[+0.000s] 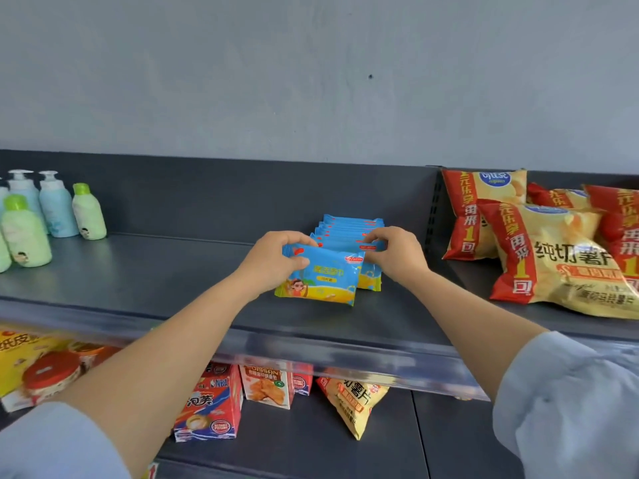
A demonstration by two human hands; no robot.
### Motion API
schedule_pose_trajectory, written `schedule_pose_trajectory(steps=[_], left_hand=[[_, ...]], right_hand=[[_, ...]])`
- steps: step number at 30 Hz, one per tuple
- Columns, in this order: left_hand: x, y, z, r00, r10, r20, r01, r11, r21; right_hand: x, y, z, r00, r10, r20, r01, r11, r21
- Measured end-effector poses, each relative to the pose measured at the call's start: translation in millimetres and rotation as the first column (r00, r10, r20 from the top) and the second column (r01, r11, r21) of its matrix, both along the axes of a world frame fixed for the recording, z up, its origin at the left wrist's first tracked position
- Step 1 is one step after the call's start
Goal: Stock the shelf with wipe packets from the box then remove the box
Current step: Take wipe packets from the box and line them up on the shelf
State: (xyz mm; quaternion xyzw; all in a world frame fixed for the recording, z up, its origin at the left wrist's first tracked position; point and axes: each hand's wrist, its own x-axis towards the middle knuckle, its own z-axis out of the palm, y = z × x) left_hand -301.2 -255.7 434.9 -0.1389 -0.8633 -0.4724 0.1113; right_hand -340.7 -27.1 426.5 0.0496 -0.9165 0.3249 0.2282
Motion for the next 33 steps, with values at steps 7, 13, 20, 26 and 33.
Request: schedule_pose_trajectory(steps=[7, 13, 20, 26, 33], left_hand=[[-15.2, 6.3, 0.5, 0.998, 0.014, -0.057, -0.021, 0.991, -0.13], [-18.5, 13.0, -7.2, 0.985, -0.032, -0.171, -0.046, 0.901, -0.431], [-23.2, 18.5, -10.6, 0.939, -0.077, -0.336, -0.157, 0.772, -0.615], [-29.0, 25.3, -12.8, 0.906, -0.109, -0.409, -0.213, 0.717, -0.663], [-37.6, 32.6, -13.2, 0.886, -0.123, -0.448, -0.262, 0.664, -0.7]], right_hand=[[-6.9, 7.3, 5.7, 0.998, 0.031, 0.049, -0.038, 0.989, 0.142], [-7.8, 7.9, 4.7, 1.0, -0.004, -0.013, 0.007, 0.969, 0.249], [-7.3, 9.1, 6.6, 0.999, -0.001, -0.052, 0.017, 0.951, 0.31], [-7.9, 11.9, 4.5, 0.998, 0.042, -0.041, -0.026, 0.945, 0.327], [-8.2, 10.3, 4.0, 0.998, 0.023, -0.05, -0.004, 0.938, 0.347]])
